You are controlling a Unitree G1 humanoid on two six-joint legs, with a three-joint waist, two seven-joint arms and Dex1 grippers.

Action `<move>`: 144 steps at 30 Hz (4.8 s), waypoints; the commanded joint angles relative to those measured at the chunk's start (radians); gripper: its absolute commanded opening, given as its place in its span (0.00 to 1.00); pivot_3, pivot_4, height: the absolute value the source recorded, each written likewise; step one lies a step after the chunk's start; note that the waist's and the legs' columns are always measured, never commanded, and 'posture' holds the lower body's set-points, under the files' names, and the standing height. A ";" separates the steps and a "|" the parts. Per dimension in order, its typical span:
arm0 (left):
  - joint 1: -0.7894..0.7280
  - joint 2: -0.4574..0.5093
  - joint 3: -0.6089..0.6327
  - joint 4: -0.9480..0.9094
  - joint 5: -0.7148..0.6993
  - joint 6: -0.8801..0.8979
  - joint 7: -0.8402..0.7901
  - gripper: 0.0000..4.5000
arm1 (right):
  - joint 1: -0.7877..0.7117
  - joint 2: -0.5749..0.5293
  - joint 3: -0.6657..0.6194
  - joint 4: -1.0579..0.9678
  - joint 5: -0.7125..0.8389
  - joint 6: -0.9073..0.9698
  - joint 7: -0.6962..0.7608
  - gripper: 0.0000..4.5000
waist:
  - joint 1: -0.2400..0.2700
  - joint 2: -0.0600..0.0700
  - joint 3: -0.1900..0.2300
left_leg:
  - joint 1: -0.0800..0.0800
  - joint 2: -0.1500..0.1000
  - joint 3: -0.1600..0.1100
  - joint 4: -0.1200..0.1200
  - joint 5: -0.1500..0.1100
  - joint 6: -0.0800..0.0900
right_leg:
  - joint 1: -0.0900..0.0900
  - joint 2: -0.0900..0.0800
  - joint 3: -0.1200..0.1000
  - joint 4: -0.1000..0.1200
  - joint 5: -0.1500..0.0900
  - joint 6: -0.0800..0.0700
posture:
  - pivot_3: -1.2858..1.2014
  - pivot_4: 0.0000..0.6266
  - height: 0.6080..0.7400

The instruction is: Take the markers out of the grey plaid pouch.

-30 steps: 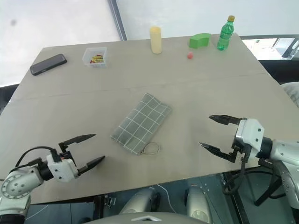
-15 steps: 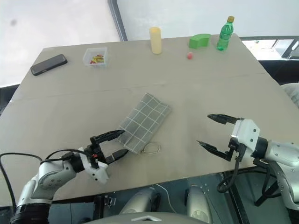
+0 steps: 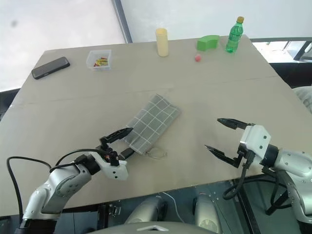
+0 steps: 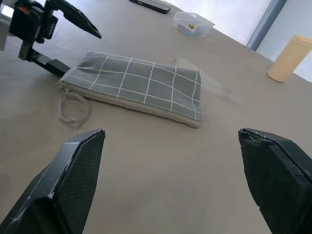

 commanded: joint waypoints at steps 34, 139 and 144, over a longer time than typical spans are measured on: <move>-0.367 0.270 -0.325 0.569 -0.178 -0.297 0.237 0.53 | -0.015 0.008 0.028 -0.052 -0.015 0.001 -0.069 1.00 | 0.020 0.008 -0.004 | 0.000 -0.003 -0.001 0.002 0.000 0.000 | 0.001 -0.002 -0.001 0.000 0.001 0.001 | 0.52 0.24 1.00; -0.316 -0.076 -0.110 0.064 -1.321 0.728 -0.561 0.00 | -0.655 -0.011 -0.052 -0.089 0.441 0.936 -0.378 0.26 | -0.031 0.001 0.000 | -0.012 -0.002 -0.003 0.005 0.000 0.000 | -0.009 -0.002 -0.001 -0.001 0.001 0.001 | 0.52 0.24 1.00; -0.323 -0.086 -0.122 0.069 -1.308 0.716 -0.582 0.00 | -0.749 0.099 0.202 -0.034 0.275 0.898 -0.485 0.01 | -0.030 0.001 0.000 | -0.011 -0.001 -0.003 0.004 0.000 0.000 | -0.009 -0.001 -0.001 0.000 0.001 0.001 | 0.52 0.24 1.00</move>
